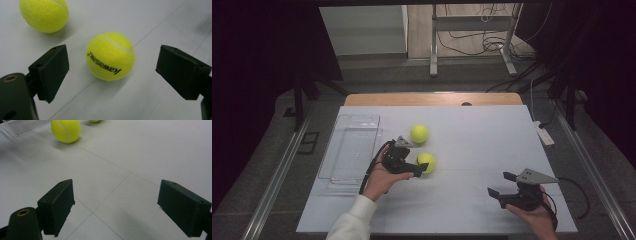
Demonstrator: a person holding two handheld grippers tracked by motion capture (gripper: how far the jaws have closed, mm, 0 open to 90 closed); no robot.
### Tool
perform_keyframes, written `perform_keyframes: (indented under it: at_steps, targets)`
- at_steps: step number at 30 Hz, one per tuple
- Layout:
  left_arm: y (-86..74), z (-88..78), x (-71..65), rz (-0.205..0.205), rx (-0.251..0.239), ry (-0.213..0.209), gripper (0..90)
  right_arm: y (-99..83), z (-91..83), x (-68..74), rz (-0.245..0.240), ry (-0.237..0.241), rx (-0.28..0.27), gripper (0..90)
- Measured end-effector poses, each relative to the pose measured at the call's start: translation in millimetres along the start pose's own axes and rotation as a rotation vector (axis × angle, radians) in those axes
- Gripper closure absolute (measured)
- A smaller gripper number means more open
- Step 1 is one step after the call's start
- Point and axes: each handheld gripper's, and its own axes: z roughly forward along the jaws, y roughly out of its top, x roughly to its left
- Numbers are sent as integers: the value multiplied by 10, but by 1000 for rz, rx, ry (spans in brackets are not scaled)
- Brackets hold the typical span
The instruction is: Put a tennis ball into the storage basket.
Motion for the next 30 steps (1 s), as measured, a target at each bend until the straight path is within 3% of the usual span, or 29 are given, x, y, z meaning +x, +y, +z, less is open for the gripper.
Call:
perform_keyframes:
  at_steps: [30]
  targets:
    - [80,298,-23,7,69,12,108,-5,12,4,-13,-6,12,140]
